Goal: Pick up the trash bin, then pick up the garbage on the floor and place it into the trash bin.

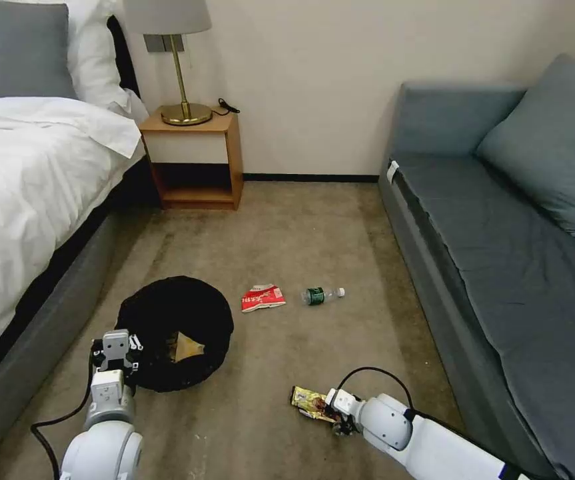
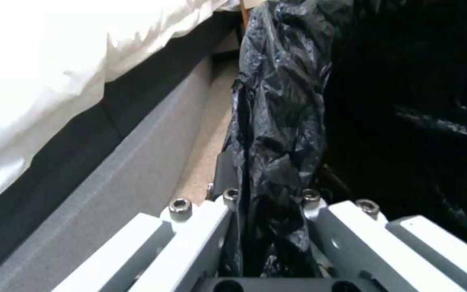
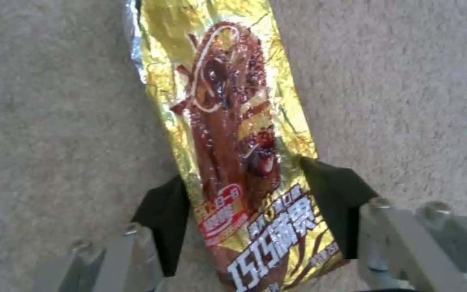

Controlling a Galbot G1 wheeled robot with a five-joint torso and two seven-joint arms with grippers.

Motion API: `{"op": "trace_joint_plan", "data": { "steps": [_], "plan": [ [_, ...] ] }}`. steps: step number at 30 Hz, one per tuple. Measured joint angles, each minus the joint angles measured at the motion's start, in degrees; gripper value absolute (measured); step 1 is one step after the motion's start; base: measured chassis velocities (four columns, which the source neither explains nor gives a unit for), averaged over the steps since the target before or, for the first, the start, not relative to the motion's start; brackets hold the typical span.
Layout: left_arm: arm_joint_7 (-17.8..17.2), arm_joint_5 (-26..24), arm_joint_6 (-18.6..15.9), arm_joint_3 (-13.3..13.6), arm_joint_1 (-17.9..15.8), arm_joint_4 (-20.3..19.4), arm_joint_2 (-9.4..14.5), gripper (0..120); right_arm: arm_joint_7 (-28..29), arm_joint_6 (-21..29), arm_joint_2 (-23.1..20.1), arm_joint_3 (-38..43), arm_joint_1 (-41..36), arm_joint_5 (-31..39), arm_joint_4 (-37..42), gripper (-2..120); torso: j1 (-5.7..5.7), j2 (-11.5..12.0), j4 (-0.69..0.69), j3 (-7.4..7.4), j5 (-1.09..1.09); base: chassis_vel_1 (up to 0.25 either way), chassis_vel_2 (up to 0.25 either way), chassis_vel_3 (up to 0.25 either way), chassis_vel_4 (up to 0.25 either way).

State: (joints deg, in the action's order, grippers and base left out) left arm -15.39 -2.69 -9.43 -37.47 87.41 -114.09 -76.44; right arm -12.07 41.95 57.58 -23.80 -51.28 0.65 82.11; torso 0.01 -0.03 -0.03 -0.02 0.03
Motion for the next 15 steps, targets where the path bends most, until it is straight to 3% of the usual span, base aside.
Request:
{"op": "trace_joint_plan", "data": {
  "steps": [6,9,15],
  "plan": [
    [0.03,0.00,0.19,-0.11,0.52,-0.38,-0.14,1,-0.18,-0.21,0.03,0.19,-0.41,-0.44,0.00,39,0.00,0.01,0.04,0.02,-0.10,0.000,0.000,0.000,0.000],
    [0.03,0.00,0.23,-0.21,0.67,-0.53,-0.14,1,-0.24,-0.30,0.09,0.25,-0.65,-0.56,-0.01,31,0.00,0.02,0.04,0.02,-0.04,0.000,0.000,0.000,0.000],
    [0.06,-0.01,0.36,-0.18,1.02,-0.95,-0.24,1,-0.46,-0.37,-0.02,0.54,-1.02,-0.73,0.21,6,-0.01,0.05,0.07,0.04,-0.13,0.000,0.000,0.000,0.000]
  ]
}}
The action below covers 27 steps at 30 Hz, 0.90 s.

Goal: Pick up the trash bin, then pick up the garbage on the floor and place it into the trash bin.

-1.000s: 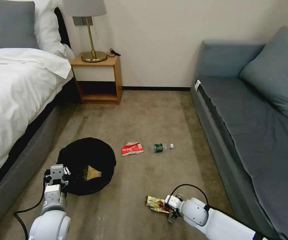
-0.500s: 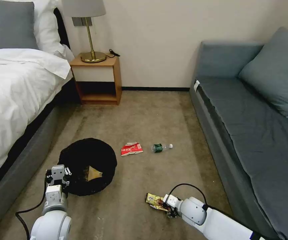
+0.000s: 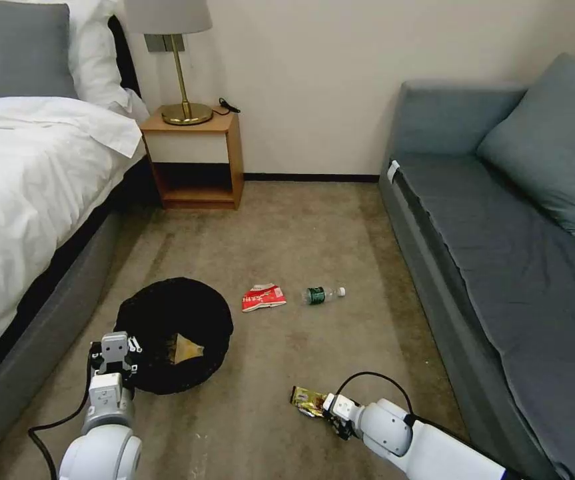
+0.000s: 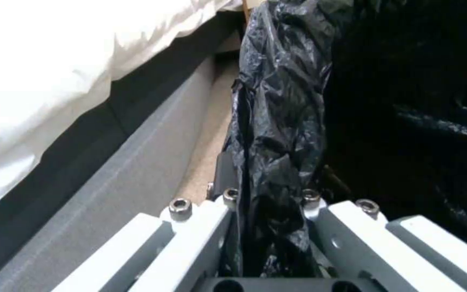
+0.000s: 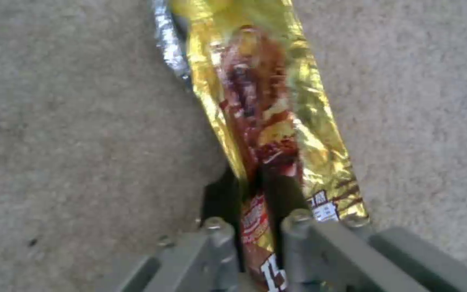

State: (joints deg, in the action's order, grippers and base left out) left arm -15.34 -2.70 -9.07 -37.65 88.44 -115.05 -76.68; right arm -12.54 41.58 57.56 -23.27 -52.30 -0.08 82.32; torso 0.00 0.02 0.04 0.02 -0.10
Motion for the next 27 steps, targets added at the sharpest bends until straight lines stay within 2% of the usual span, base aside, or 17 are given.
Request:
{"op": "trace_joint_plan", "data": {
  "steps": [3,4,7,9,18,27],
  "plan": [
    [0.00,0.01,0.05,0.06,0.03,-0.02,-0.09,1,0.06,0.10,-0.40,0.50,0.23,-0.38,0.02,0,0.00,0.02,0.01,0.00,0.01,0.000,0.000,0.000,0.000],
    [-0.01,0.02,0.13,0.08,0.05,-0.04,-0.16,1,0.05,0.20,-0.71,0.66,0.45,-0.45,0.19,0,0.00,0.02,-0.02,0.00,0.14,0.000,0.000,0.000,0.000],
    [0.05,0.03,0.19,0.09,0.09,-0.04,-0.16,1,-0.13,0.30,-1.03,0.64,0.81,-0.46,0.66,0,-0.01,0.02,-0.04,0.01,0.05,0.000,0.000,0.000,0.000],
    [0.07,-0.01,0.31,-0.10,0.11,-0.04,-0.13,1,-0.30,0.43,-1.29,0.65,1.32,-0.38,1.13,0,-0.01,0.02,-0.04,0.00,0.12,0.000,0.000,0.000,0.000],
    [0.48,-0.20,0.67,-0.43,0.25,0.14,0.02,1,-0.85,0.48,-1.13,1.25,2.11,-0.11,2.96,0,-0.01,0.00,-0.04,-0.01,0.10,0.000,0.000,0.000,0.000],
    [0.78,-0.48,0.85,-0.36,0.09,0.18,0.31,1,-1.38,0.00,-0.04,6.31,3.61,2.76,8.97,0,-0.01,-0.01,-0.04,-0.01,0.10,0.000,0.000,0.000,0.000]
  ]
}}
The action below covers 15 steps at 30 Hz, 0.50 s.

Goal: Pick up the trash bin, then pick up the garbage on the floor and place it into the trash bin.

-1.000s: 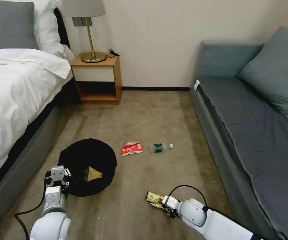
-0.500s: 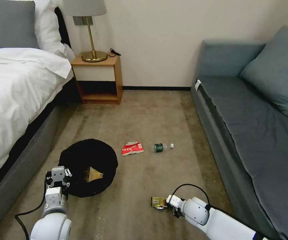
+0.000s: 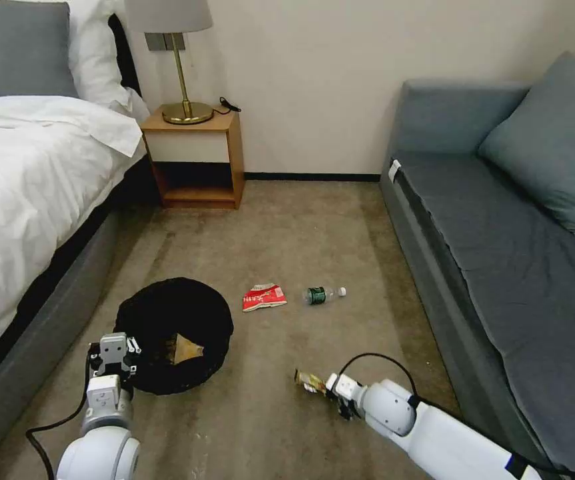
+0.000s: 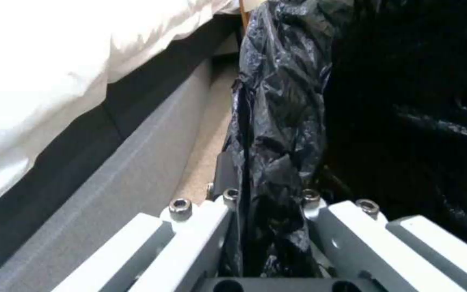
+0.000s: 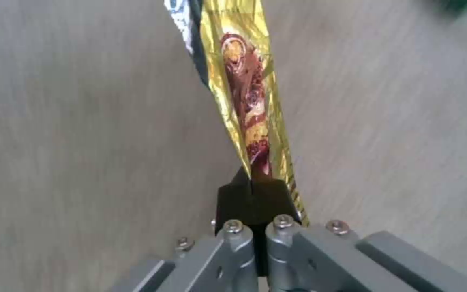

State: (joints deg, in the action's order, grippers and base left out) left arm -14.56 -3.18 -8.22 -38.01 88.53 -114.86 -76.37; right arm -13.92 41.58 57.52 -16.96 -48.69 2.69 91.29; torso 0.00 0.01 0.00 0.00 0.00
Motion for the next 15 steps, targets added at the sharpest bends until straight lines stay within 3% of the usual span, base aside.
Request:
{"op": "trace_joint_plan", "data": {
  "steps": [5,9,13,15],
  "plan": [
    [0.52,-0.02,0.23,0.74,-0.40,-0.08,-0.07,1,0.35,-2.16,1.50,2.95,2.19,5.59,4.58,0,0.00,-0.01,0.00,0.00,0.01,0.000,0.000,0.000,0.000],
    [0.88,-0.02,0.78,1.44,-0.62,-0.34,-0.39,1,2.36,-6.88,3.12,4.09,3.77,13.39,7.34,0,0.00,-0.01,0.00,-0.01,0.01,0.000,0.000,0.000,0.000],
    [1.42,0.00,1.88,2.20,-0.64,-0.41,-1.00,1,5.89,-11.43,5.46,4.06,5.81,26.64,10.29,0,0.00,-0.01,0.00,-0.01,0.01,0.000,0.000,0.000,0.000],
    [1.60,0.04,2.19,2.27,-0.64,-0.41,-1.10,1,6.00,-11.85,5.86,3.96,6.01,28.38,10.68,0,0.00,-0.01,0.00,-0.01,0.02,0.000,0.000,0.000,0.000]
  ]
}}
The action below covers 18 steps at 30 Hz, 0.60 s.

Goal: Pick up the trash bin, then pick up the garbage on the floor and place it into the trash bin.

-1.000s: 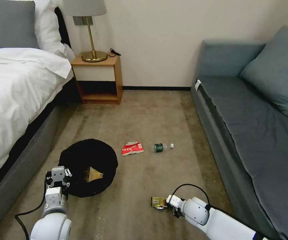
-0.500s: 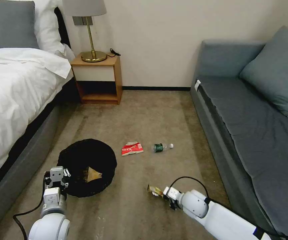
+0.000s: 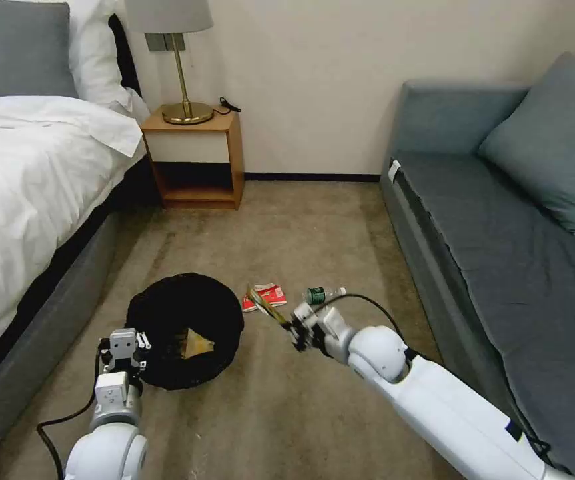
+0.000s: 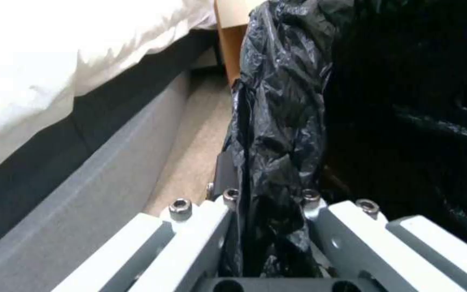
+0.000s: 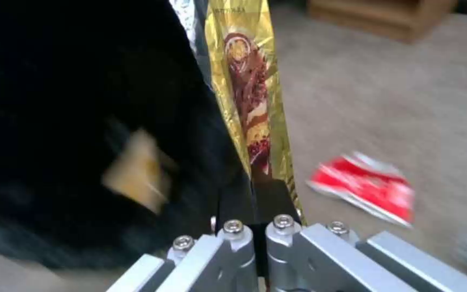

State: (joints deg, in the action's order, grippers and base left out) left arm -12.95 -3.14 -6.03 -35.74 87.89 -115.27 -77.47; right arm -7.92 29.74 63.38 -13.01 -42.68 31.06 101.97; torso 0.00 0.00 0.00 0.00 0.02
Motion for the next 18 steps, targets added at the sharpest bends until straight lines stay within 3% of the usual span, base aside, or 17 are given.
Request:
{"op": "trace_joint_plan", "data": {
  "steps": [10,16,18],
  "plan": [
    [0.79,0.33,1.19,0.28,-0.01,0.06,-0.62,1,-2.47,-2.65,5.27,-2.22,0.38,11.90,1.38,0,0.00,0.00,0.00,0.00,-0.01,0.000,0.000,0.000,0.000],
    [0.78,0.45,1.19,0.62,-0.34,0.08,-0.95,1,-2.53,-3.32,7.84,-4.21,1.10,11.81,0.06,0,0.00,0.00,0.00,0.00,-0.01,0.000,0.000,0.000,0.000],
    [0.76,0.57,1.17,0.84,-0.45,0.06,-1.19,1,-2.16,-3.85,8.83,-5.37,1.22,8.36,-1.98,0,0.00,0.00,0.00,0.00,-0.01,0.000,0.000,0.000,0.000]
  ]
}}
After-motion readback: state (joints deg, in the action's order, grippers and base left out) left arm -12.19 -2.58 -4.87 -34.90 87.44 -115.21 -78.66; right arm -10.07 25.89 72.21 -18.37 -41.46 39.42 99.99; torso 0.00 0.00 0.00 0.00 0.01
